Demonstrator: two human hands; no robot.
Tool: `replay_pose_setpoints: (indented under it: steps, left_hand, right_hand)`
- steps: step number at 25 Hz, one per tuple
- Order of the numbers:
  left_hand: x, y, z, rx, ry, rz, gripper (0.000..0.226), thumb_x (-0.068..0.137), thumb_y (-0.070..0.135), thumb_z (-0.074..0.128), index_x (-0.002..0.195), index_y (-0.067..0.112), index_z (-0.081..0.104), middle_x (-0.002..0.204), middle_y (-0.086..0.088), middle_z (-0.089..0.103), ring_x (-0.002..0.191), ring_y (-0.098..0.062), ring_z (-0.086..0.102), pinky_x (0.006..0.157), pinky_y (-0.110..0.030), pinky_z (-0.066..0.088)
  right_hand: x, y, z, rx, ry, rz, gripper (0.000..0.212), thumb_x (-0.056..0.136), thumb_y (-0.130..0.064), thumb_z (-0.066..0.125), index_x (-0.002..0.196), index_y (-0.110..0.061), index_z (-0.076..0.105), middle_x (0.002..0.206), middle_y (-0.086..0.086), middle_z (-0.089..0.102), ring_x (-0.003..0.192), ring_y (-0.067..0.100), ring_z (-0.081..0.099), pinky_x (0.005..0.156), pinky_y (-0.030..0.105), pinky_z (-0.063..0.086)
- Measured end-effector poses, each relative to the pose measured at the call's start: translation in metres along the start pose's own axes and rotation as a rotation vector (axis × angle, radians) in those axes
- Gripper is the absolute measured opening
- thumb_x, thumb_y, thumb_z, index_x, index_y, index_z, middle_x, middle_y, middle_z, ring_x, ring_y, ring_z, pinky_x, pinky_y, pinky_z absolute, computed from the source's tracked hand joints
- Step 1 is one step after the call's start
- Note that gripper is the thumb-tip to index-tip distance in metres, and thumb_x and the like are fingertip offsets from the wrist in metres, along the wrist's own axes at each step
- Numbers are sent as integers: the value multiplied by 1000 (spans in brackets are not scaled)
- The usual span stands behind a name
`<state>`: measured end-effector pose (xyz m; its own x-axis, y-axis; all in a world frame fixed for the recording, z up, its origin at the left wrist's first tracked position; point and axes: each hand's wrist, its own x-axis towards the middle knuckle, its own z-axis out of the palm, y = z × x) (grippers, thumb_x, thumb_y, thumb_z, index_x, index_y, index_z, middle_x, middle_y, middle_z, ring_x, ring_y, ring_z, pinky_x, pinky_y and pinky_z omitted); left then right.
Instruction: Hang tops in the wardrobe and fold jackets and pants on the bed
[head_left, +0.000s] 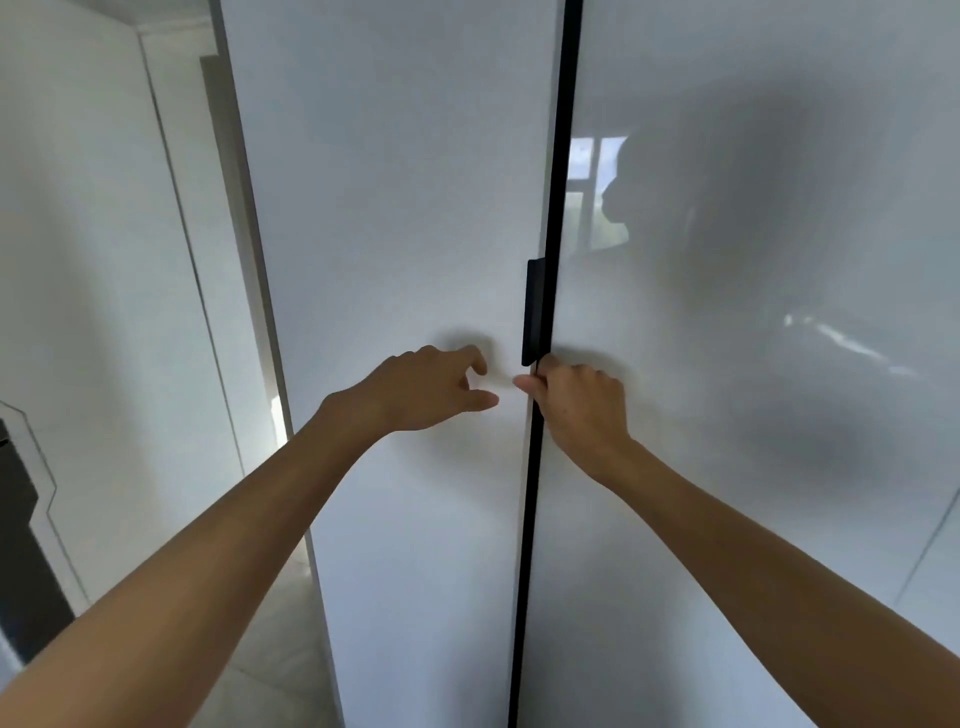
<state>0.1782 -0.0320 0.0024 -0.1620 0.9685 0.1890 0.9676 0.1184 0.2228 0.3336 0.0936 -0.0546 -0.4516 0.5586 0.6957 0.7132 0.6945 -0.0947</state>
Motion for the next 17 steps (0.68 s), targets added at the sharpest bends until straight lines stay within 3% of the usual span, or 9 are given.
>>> replay_pose_setpoints:
  steps: [5, 10, 12, 15, 17]
  left_hand:
    - [24, -20, 9, -45, -130, 51, 47, 92, 60, 54, 129, 33, 48, 116, 9, 64, 96, -15, 60, 86, -33, 46]
    - [42, -30, 10, -71, -126, 87, 46, 92, 56, 58, 129, 29, 51, 116, 9, 64, 104, -16, 59, 90, -34, 47]
    - [51, -32, 13, -76, -129, 100, 46, 92, 56, 59, 128, 29, 51, 116, 9, 64, 104, -17, 60, 93, -35, 48]
    - [65, -31, 17, -69, -128, 119, 45, 91, 58, 58, 127, 31, 52, 116, 9, 64, 105, -15, 59, 92, -35, 46]
    - [75, -28, 20, -68, -129, 129, 45, 91, 58, 58, 127, 31, 52, 115, 9, 64, 104, -14, 58, 90, -33, 46]
  right_hand:
    - [23, 11, 11, -30, -19, 150, 39, 96, -50, 52, 89, -14, 64, 83, 5, 69, 73, 26, 64, 59, 30, 35]
    - [35, 15, 17, -239, 124, 105, 44, 75, -49, 77, 60, -19, 49, 52, 2, 57, 46, 17, 34, 48, 26, 24]
    - [41, 19, 14, -278, 99, 86, 45, 76, -56, 73, 61, -20, 50, 56, 2, 59, 50, 17, 38, 51, 28, 28]
    - [51, 26, 8, -242, 11, 150, 49, 77, -65, 64, 72, -17, 65, 69, 1, 61, 63, 19, 47, 59, 30, 34]
    - [55, 27, 9, -243, -2, 175, 49, 77, -66, 64, 73, -17, 67, 66, -1, 56, 65, 19, 48, 61, 29, 36]
